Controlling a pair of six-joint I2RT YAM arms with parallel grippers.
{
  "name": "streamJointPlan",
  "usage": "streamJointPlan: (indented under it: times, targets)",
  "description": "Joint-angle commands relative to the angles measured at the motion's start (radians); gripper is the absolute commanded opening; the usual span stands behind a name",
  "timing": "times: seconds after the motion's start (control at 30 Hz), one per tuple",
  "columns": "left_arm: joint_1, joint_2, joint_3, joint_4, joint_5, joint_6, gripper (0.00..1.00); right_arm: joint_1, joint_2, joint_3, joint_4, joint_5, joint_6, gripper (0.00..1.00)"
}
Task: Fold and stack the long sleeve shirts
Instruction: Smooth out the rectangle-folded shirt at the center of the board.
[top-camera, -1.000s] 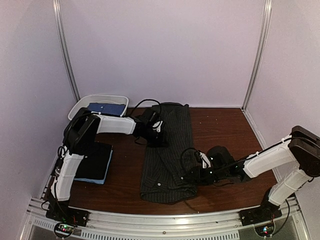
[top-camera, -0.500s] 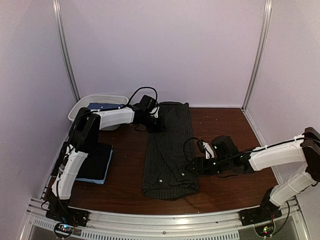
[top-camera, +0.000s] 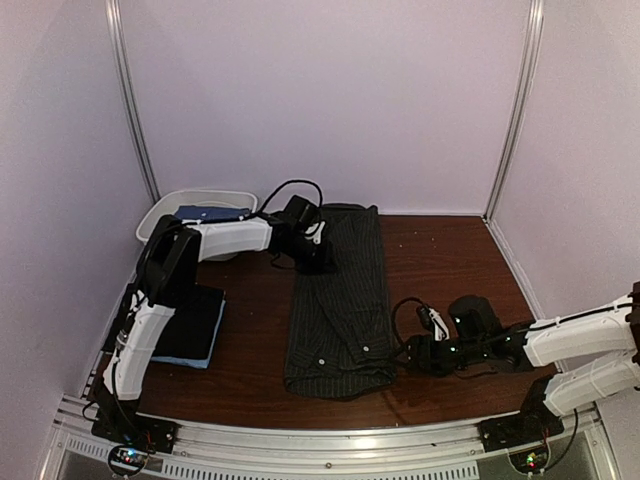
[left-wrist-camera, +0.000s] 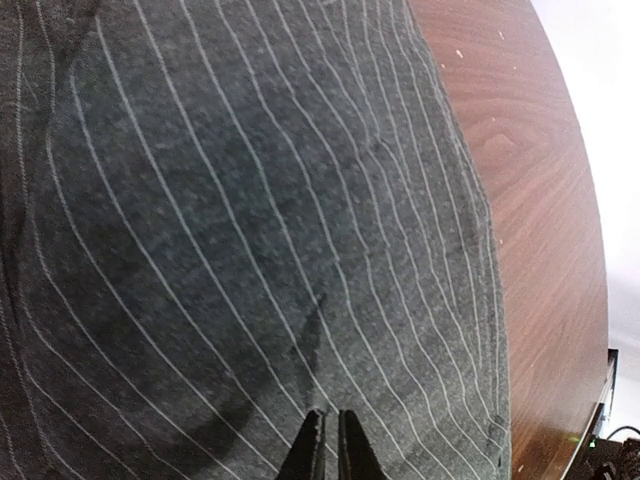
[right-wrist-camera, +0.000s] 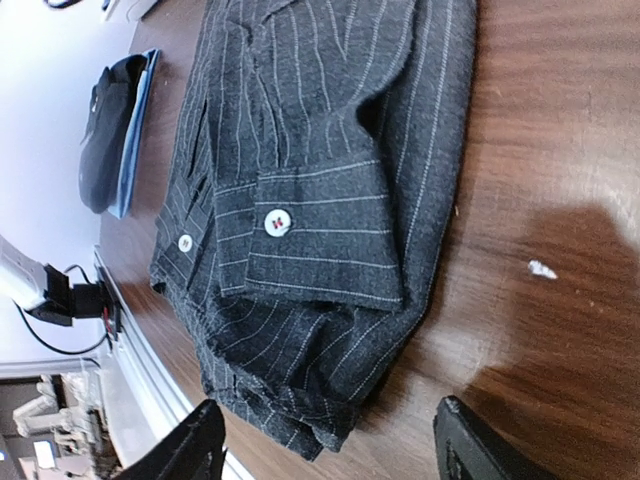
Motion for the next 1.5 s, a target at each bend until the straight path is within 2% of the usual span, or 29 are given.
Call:
streamJointPlan:
  times: [0.0,0.23,0.63,0.9,0.97,1.17,1.47]
  targets:
    - [-0.035,-0.070,-0.044,0.040,0.032,0.002,0.08,-0.002,0.029,-0.029,0.115,-0.027,0.117,0.68]
    - [-0.104,-0.057,-0.076,0.104,0.068,-0.029,0.07,-0.002,0.109,-0.062,0.232,-0.005,0.221,0.55]
    - [-0.176,-0.024,-0.151,0.186,0.092,-0.067,0.07,-0.002,0.167,-0.061,0.259,-0.026,0.256,0.54]
    - [-0.177,0.011,-0.163,0.162,0.054,-0.081,0.06,0.016,0.212,-0.023,0.232,-0.126,0.275,0.38]
    - [-0.176,0.019,-0.161,0.157,0.048,-0.083,0.06,0.032,0.224,0.006,0.193,-0.162,0.254,0.39]
    - [-0.175,0.037,-0.155,0.158,0.050,-0.089,0.06,0.085,0.201,0.054,0.141,-0.139,0.196,0.52]
    - [-0.174,0.043,-0.150,0.156,0.061,-0.082,0.05,0.182,0.259,0.069,0.248,-0.098,0.250,0.53]
